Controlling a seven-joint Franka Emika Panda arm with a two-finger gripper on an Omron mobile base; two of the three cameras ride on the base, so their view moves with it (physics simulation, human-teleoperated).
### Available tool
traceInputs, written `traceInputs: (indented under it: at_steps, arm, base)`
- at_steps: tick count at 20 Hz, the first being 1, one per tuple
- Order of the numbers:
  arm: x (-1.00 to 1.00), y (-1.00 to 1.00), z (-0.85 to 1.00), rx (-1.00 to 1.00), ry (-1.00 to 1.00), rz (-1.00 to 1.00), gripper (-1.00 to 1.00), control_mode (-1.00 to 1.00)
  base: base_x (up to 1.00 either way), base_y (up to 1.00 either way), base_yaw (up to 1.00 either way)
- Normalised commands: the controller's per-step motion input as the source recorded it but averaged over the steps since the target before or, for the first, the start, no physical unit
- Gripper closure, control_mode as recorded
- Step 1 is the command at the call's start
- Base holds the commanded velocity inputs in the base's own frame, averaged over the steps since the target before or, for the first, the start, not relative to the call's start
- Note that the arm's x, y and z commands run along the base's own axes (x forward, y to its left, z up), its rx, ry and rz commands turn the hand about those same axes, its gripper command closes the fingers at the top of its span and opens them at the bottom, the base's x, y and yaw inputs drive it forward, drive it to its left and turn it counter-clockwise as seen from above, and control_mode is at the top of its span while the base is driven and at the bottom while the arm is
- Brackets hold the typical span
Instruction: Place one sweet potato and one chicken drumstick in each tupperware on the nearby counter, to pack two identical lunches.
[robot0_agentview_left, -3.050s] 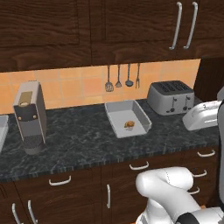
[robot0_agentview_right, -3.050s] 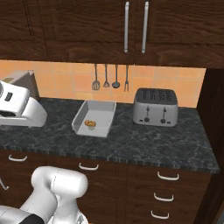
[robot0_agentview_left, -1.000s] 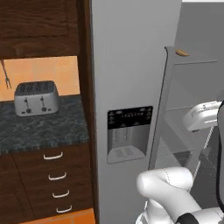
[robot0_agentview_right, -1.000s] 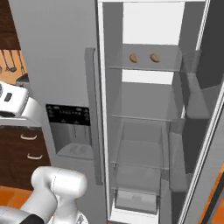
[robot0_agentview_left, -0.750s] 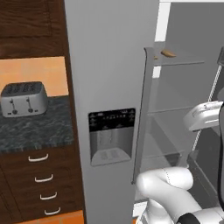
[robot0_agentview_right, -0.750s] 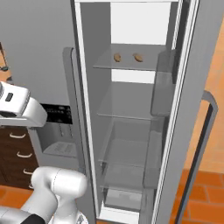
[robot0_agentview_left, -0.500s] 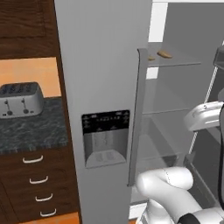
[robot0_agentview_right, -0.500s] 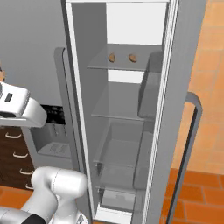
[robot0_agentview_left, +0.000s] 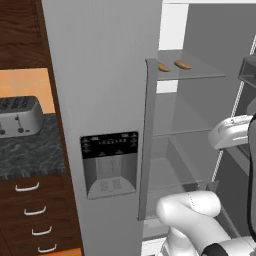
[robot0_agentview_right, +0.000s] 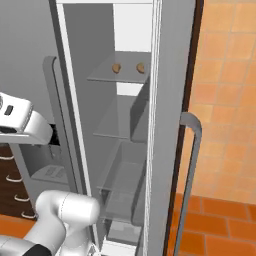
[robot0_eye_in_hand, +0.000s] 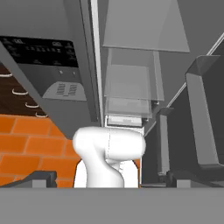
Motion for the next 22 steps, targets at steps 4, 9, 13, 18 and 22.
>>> traceInputs:
  at_steps: [4, 9, 13, 18, 22]
  arm:
    - [0.0, 0.0, 0.0, 0.0, 0.0, 0.0, -1.0, 1.0]
    - [0.52, -0.15, 0.0, 0.19, 0.1, 0.08, -1.0, -1.0]
    - [0.94, 0.0, 0.14, 0.05, -0.18, 0.08, -1.0, -1.0]
    - [1.0, -0.01, 0.14, 0.0, -0.31, 0.08, -1.0, -1.0]
    - [1.0, -0.28, 0.29, 0.02, 0.0, 0.13, -1.0, -1.0]
  base:
    - [0.21, -0.49, 0.05]
    - [0.0, 0.0, 0.0]
    - [0.0, 0.0, 0.0]
    - [0.0, 0.0, 0.0]
    - [0.0, 0.0, 0.0]
